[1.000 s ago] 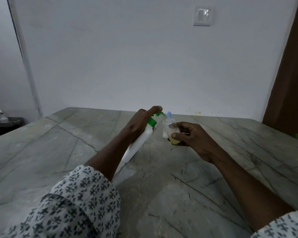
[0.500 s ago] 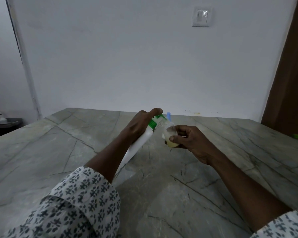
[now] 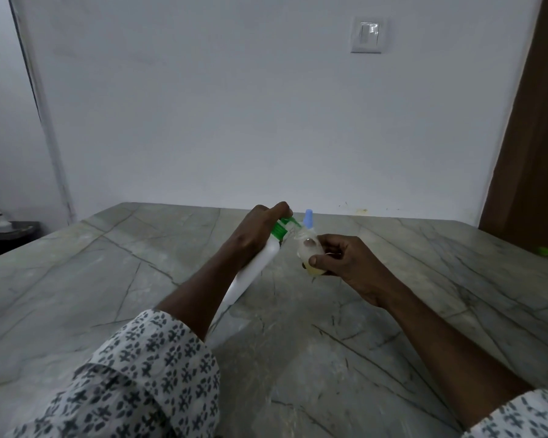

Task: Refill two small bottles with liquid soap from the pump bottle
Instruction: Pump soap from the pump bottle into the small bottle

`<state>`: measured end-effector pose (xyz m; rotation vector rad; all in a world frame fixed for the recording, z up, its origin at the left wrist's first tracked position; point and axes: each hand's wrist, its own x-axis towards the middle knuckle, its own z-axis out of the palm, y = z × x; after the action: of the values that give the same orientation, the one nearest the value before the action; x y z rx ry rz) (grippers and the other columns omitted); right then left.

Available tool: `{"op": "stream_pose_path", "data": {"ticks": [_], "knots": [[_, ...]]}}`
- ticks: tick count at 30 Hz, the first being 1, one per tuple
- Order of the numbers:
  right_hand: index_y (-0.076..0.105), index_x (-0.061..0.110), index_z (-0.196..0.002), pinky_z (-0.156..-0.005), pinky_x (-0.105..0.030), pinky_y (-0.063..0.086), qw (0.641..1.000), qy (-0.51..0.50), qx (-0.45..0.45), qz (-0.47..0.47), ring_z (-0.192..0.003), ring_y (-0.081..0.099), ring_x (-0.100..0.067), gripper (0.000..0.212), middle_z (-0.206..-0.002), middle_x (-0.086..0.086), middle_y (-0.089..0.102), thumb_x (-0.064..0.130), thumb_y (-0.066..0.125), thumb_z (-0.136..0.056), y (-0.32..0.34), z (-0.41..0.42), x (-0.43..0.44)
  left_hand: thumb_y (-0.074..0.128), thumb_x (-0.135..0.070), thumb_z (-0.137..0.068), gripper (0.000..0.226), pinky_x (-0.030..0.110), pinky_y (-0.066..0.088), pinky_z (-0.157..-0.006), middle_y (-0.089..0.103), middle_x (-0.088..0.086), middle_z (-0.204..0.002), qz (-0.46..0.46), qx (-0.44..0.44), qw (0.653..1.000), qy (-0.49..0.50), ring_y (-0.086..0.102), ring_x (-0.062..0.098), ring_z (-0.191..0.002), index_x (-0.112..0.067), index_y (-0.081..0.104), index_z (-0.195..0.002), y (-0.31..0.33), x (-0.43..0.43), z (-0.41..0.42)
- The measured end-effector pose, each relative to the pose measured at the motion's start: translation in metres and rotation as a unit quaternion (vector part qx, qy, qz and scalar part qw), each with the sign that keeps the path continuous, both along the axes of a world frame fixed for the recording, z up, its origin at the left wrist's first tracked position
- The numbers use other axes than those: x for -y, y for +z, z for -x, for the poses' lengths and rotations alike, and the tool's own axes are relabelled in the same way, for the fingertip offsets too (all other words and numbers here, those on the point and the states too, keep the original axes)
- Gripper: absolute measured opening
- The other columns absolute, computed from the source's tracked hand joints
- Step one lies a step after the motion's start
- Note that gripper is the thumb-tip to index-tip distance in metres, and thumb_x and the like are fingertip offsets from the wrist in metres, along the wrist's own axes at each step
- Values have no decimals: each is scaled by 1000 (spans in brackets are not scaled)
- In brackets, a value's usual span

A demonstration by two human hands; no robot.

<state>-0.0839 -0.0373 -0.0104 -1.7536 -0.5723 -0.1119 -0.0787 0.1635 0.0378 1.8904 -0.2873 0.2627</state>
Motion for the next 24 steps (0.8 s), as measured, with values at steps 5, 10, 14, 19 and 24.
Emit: {"op": "stream_pose_path", "data": {"ticks": [5,10,14,19,24], "knots": [[66,11,-120,-78,-27,58,1000,-19,9,-2,-97,71,-20,36,-111,-6,72,6,71,-84,1,-1,0,54,-54,-87,51,32,46,-68,67,8,-64,-8,3,1000,-1,59,19,-57,-8,69,-75,-1,1,-1],[67,20,-112,-83,-30,58,999,-23,20,-12,-96,72,-19,32,-107,-3,74,6,71,-84,3,-1,2,54,-65,-83,60,33,48,-71,68,7,-64,-17,9,1000,18,60,20,-58,-8,71,-71,-2,0,-4],[68,20,-116,-84,-27,57,998,-42,39,-2,-95,72,-11,35,-108,1,74,9,72,-83,4,-1,3,54,-67,-75,62,34,49,-70,69,10,-68,-10,7,1000,24,61,22,-58,-7,72,-76,-2,0,-3],[65,17,-124,-84,-23,56,996,-54,57,38,-96,70,-8,42,-111,4,72,12,73,-83,5,-1,4,54,-41,-92,37,37,44,-71,65,10,-67,-3,23,1000,20,57,25,-62,-14,68,-71,0,1,1],[67,18,-121,-88,-30,56,995,-54,64,47,-96,71,-10,39,-108,4,74,13,73,-83,3,-2,5,53,-37,-96,39,37,43,-72,64,14,-71,-7,23,1000,17,57,25,-66,-9,67,-73,0,1,0]]}}
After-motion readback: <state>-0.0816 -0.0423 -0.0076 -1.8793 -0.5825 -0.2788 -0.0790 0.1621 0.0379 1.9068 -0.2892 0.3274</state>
